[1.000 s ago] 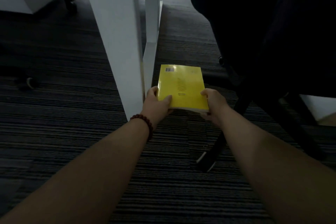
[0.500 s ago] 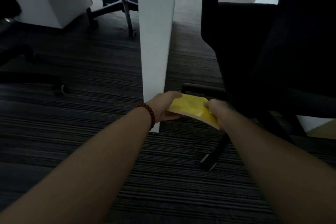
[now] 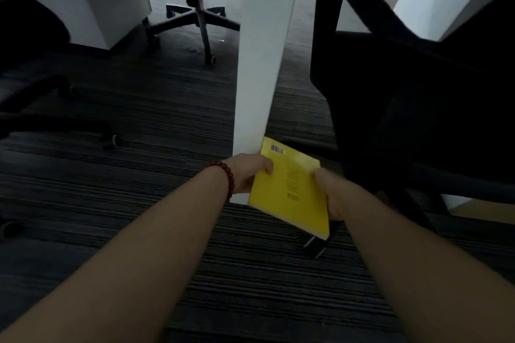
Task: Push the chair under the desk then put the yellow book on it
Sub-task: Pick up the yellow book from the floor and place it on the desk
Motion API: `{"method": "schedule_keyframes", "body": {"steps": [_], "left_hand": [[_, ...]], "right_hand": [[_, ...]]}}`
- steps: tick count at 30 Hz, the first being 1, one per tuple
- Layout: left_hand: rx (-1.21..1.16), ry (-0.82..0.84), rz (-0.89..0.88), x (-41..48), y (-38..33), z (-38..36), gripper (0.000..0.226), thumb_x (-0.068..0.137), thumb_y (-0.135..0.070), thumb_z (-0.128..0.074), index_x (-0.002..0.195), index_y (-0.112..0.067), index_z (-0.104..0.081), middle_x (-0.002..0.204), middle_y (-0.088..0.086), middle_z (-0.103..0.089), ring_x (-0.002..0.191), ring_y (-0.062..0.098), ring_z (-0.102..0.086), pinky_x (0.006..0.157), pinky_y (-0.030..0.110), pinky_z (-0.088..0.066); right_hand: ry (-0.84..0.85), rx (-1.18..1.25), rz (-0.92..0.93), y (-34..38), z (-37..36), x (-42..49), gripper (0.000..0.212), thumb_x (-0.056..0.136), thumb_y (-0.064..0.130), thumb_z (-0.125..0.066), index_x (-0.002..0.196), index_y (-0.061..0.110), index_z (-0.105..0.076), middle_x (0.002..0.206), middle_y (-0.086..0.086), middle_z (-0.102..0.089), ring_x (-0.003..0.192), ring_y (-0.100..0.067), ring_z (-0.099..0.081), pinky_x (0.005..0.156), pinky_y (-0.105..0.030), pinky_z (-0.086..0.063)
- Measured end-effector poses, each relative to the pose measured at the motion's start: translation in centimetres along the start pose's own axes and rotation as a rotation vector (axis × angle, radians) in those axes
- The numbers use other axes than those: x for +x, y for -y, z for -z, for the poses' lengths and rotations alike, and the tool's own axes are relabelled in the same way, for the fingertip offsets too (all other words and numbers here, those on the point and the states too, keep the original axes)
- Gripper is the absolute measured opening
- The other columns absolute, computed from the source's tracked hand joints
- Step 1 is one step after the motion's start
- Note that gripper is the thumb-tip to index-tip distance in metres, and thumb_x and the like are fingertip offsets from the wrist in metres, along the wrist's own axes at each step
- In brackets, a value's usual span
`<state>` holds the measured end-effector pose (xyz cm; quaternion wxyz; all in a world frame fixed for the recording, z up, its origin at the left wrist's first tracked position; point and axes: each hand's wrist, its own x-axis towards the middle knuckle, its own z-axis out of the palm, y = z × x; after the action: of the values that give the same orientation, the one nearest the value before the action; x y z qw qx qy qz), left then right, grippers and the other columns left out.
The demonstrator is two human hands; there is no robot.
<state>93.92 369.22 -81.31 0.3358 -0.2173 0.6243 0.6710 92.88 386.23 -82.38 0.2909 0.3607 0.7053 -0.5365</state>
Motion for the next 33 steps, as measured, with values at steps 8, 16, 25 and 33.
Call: {"method": "schedule_keyframes", "body": {"steps": [8, 16, 25, 33], "left_hand": [[0.134, -0.006, 0.151, -10.9, -5.1, -0.7, 0.054, 0.070, 0.001, -0.060, 0.124, 0.000, -0.056, 0.120, 0.019, -0.063, 0.105, 0.034, -0.063, 0.085, 0.048, -0.055], [0.165, -0.141, 0.248, -22.5, -11.8, -0.9, 0.046, 0.084, -0.006, -0.056, 0.129, -0.004, -0.052, 0.122, 0.017, -0.062, 0.106, 0.033, -0.063, 0.091, 0.051, -0.052], [0.189, -0.139, 0.318, -33.5, -20.0, -0.8, 0.043, 0.090, -0.016, -0.059, 0.130, -0.005, -0.046, 0.117, 0.014, -0.063, 0.101, 0.027, -0.065, 0.081, 0.041, -0.055], [0.346, -0.109, 0.306, -40.7, -29.4, -0.2, 0.040, 0.088, -0.021, -0.063, 0.124, -0.011, -0.050, 0.114, 0.010, -0.065, 0.101, 0.025, -0.065, 0.092, 0.042, -0.053]], "right_hand": [[0.140, 0.106, -0.132, 1.5, 1.3, -12.0, 0.031, 0.095, 0.036, -0.049, 0.108, 0.014, -0.067, 0.110, -0.018, -0.067, 0.105, -0.036, -0.064, 0.087, -0.055, -0.051], [0.175, 0.101, -0.114, 7.7, 3.3, -23.6, 0.023, 0.090, 0.026, -0.058, 0.101, 0.010, -0.070, 0.107, -0.019, -0.069, 0.099, -0.036, -0.066, 0.087, -0.056, -0.052], [0.144, 0.057, -0.203, 14.3, 5.7, -35.7, 0.024, 0.097, 0.024, -0.046, 0.090, 0.008, -0.062, 0.108, -0.017, -0.066, 0.104, -0.036, -0.064, 0.078, -0.046, -0.055], [0.214, -0.009, -0.161, 22.4, 8.6, -43.8, 0.032, 0.093, 0.035, -0.050, 0.117, 0.014, -0.053, 0.113, -0.014, -0.065, 0.102, -0.033, -0.062, 0.097, -0.053, -0.043]]}}
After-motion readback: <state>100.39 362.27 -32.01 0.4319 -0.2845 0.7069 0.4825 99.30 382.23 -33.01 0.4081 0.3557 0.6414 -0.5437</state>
